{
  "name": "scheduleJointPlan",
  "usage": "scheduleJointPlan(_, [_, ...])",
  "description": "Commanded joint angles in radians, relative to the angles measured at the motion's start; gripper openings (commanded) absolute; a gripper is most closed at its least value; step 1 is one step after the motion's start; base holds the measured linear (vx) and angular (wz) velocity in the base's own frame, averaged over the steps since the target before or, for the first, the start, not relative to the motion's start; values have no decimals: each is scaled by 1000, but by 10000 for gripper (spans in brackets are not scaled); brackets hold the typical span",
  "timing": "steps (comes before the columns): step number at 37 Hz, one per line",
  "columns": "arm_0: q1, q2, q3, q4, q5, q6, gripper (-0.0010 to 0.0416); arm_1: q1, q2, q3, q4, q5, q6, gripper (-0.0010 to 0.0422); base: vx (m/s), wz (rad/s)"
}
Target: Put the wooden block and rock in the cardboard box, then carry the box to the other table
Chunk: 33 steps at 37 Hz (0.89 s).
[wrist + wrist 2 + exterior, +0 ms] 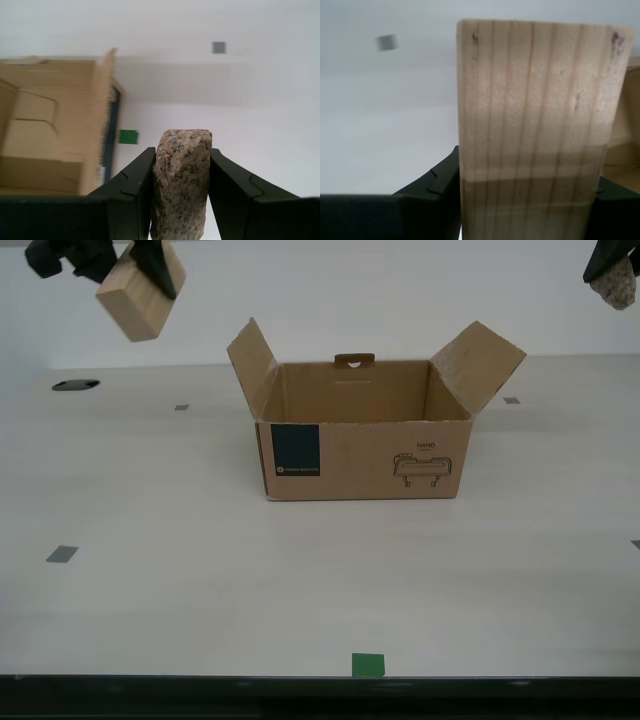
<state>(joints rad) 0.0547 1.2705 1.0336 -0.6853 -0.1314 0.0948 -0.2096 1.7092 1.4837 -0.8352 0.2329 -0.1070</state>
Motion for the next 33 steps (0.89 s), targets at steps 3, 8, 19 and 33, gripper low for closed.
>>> scheduleJointPlan(3, [0,-42,2,11,-152,5,-1,-53,-1,55,11,50,4,-1,0,0])
scheduleJointPlan(8, [1,-60,2,30,-228,7,-1,-114,-1,78,51,51,32,-1,0,0])
scheduleJointPlan(19, [3,-66,1,79,-374,16,-1,-256,4,68,222,73,148,-1,0,0])
scheduleJointPlan(33, [22,-66,0,287,-426,15,-1,-323,4,25,431,121,246,-1,0,0])
